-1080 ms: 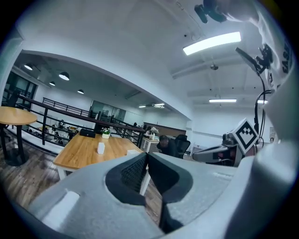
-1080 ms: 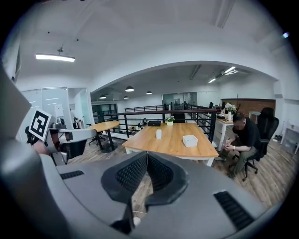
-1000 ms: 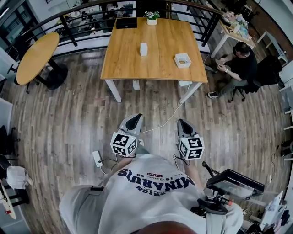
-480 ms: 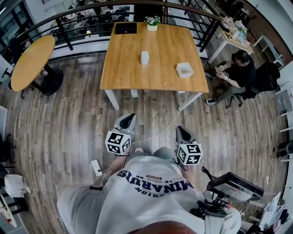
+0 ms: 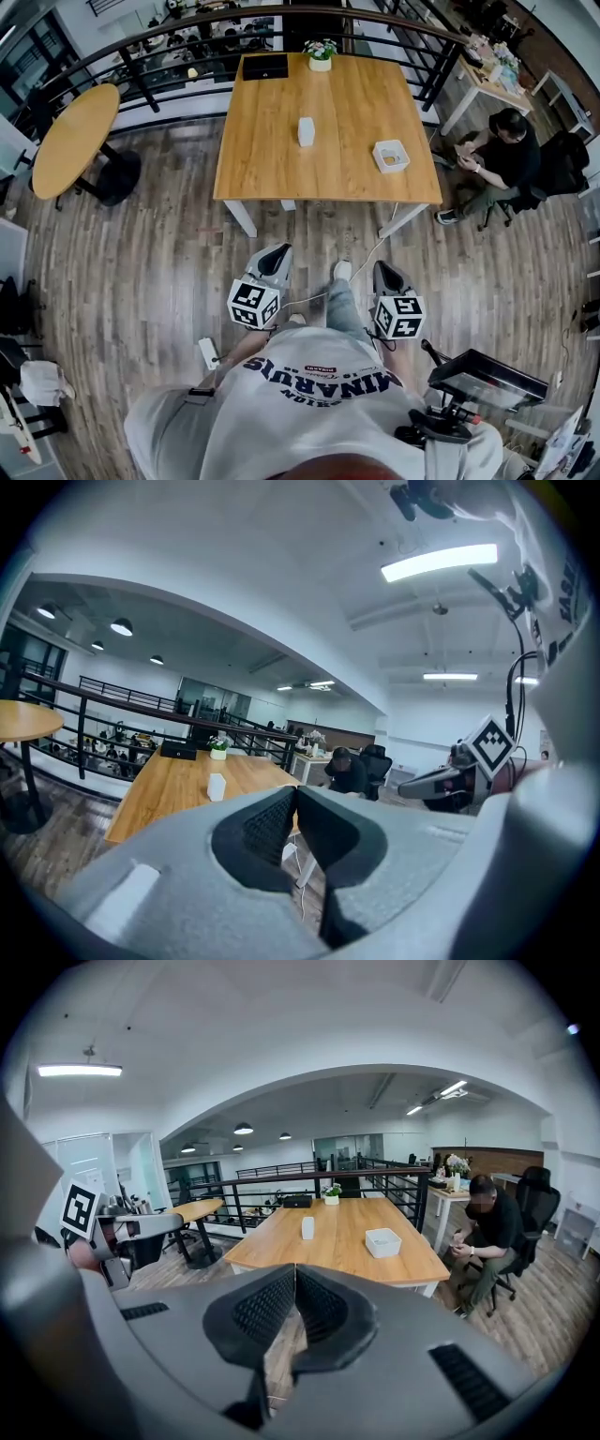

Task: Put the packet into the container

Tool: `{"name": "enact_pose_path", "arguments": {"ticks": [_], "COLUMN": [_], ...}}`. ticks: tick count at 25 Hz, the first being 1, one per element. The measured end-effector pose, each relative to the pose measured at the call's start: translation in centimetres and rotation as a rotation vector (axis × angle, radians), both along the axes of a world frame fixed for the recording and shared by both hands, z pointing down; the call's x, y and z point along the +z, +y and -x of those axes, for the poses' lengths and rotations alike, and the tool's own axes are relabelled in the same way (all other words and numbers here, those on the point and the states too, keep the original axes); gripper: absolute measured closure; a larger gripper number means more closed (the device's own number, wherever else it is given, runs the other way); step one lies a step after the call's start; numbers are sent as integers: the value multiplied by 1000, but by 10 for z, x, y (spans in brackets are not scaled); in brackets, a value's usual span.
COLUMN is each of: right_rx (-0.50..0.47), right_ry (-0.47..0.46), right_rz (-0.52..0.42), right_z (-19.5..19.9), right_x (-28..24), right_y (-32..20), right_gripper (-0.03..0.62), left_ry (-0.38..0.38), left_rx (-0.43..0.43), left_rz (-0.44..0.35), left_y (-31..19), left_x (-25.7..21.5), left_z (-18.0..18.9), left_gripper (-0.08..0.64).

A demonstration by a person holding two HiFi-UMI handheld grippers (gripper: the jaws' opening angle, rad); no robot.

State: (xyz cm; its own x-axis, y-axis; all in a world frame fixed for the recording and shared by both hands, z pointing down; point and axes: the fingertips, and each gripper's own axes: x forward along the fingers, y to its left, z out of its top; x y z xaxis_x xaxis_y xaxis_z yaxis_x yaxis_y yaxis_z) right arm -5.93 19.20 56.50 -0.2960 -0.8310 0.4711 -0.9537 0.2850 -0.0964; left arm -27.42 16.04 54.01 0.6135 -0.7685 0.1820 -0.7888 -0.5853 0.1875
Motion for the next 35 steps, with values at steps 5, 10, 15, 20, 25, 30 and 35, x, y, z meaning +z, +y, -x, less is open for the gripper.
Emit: {"name": "enact_pose_path", "arguments": {"ticks": [5,10,15,20,25,30,35], "right_rx": [-70,-119,-117,-129,-161,-210,-274], "right_ry": [-1,-8,-37,-49,-56,-64,-58], "right_rz": [8,-29,-31,0,4,11,21], "right_z": [-9,-29,-59,-89,-114,-127,-111], "right_x": [5,-14,-8,1,3,1,5], "right_y": [-57,-131,-202,-266,-328,-372,-402], "right_gripper": [581,581,581,581,581,581,581], "left_ry": [4,-1,-29,-24,10,-23,-119], "left_rx": [-31,-96,-118,-139,-176,-179,-193], "left_rz": [2,-10,6,21,18,31,15], "left_y": [-34,-85,-149,-215,-266,-300,-323], "left_x": [-1,-23,-21,-25,-34,-38,-42], "left_z": [-22,-41,-62,-85,-111,-137,-136], "left_gripper": [541,541,541,541,541,541,540]}}
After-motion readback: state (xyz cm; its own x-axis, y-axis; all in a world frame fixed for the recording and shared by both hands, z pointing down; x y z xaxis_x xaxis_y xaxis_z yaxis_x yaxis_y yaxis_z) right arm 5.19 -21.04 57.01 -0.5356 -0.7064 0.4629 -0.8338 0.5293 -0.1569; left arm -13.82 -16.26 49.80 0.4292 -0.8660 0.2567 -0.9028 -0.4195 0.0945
